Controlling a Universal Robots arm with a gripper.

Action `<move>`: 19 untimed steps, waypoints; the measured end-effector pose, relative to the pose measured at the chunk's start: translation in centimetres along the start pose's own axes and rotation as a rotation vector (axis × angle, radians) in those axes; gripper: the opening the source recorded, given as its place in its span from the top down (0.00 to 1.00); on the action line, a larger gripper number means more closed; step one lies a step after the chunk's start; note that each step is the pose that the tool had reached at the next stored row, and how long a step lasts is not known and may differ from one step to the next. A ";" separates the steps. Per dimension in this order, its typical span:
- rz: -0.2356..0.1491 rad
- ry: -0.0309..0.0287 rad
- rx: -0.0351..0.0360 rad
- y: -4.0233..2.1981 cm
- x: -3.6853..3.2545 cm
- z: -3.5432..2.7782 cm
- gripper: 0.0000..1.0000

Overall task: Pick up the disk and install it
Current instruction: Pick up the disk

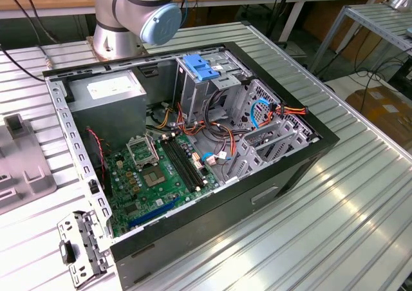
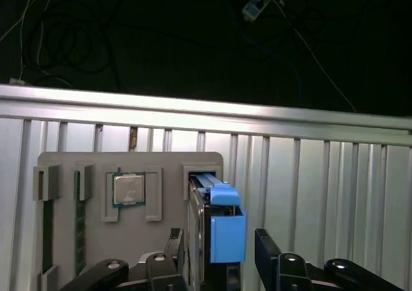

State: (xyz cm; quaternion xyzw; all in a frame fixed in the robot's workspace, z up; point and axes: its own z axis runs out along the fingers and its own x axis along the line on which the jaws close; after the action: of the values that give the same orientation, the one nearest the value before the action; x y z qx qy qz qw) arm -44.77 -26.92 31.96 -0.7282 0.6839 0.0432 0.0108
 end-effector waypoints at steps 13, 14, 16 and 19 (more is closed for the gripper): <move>0.000 0.0000 0.0000 0.12 -0.16 2.69 0.44; 0.000 0.0000 -0.0001 0.12 -0.15 2.79 0.44; 0.000 0.0001 -0.0002 0.12 -0.14 2.94 0.44; 0.000 -0.0001 -0.0003 0.12 -0.14 2.95 0.44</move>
State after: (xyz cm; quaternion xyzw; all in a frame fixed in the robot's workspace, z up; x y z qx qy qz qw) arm -45.04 -26.57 29.04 -0.7283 0.6838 0.0433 0.0107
